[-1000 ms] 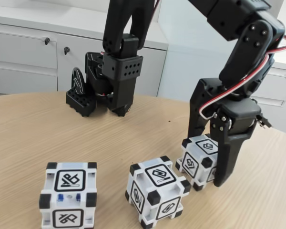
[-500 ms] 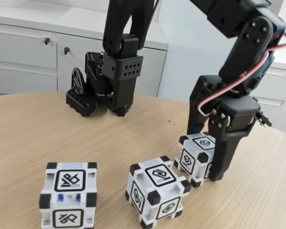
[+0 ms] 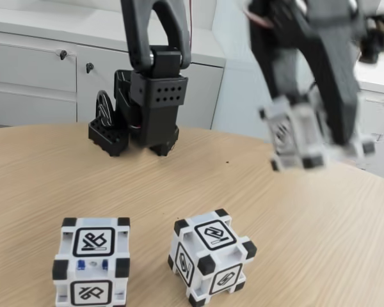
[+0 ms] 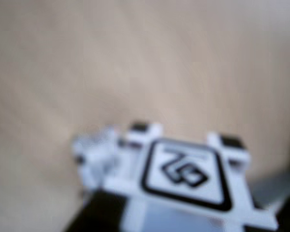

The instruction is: Stack cubes from left to right.

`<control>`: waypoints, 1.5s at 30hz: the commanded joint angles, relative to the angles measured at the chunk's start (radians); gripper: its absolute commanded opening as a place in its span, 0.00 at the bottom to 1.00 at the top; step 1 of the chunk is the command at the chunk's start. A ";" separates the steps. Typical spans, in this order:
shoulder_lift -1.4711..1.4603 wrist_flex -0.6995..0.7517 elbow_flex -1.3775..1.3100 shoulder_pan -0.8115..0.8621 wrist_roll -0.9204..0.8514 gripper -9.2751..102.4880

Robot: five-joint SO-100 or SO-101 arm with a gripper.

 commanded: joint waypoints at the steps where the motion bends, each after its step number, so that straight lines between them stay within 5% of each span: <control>1: 0.075 -0.002 -0.015 0.104 -0.044 0.29; 18: 0.006 -0.018 0.091 0.586 -0.319 0.29; 45: 0.005 -0.021 0.242 0.606 -0.459 0.28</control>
